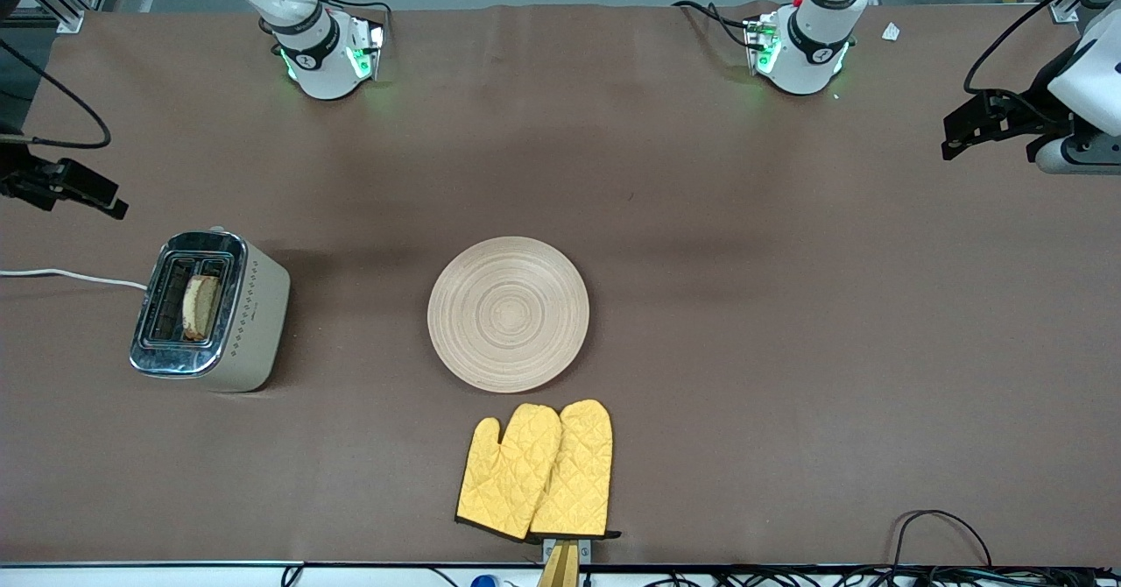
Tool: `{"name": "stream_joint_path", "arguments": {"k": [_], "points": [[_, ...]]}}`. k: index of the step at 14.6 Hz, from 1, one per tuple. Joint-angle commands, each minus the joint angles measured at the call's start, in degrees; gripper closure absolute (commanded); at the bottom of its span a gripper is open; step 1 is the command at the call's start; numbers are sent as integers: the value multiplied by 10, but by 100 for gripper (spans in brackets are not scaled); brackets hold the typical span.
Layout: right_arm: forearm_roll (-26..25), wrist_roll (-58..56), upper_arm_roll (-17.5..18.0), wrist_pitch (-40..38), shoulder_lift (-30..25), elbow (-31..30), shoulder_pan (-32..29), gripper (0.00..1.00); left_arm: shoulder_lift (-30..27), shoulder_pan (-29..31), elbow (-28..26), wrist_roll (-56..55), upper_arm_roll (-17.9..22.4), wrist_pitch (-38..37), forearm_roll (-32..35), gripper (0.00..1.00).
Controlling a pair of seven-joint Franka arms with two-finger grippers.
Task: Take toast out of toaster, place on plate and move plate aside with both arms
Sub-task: 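Lower the right gripper onto the toast slice in the toaster and grasp it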
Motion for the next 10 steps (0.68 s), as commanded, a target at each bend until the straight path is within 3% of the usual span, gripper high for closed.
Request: {"name": "stream_joint_path", "arguments": {"k": [1,6,10], "points": [[4,-4,0,21,-36,-50,-2,0,-2,2,6,-4,-3,0,2,0],[5,-6,-3,28,-28,-47,-11,0,0,6,6,1,-2,1,0,0],[5,-6,-4,79,49,-52,-10,0,15,7,7,6,3,1,-4,0]]}}
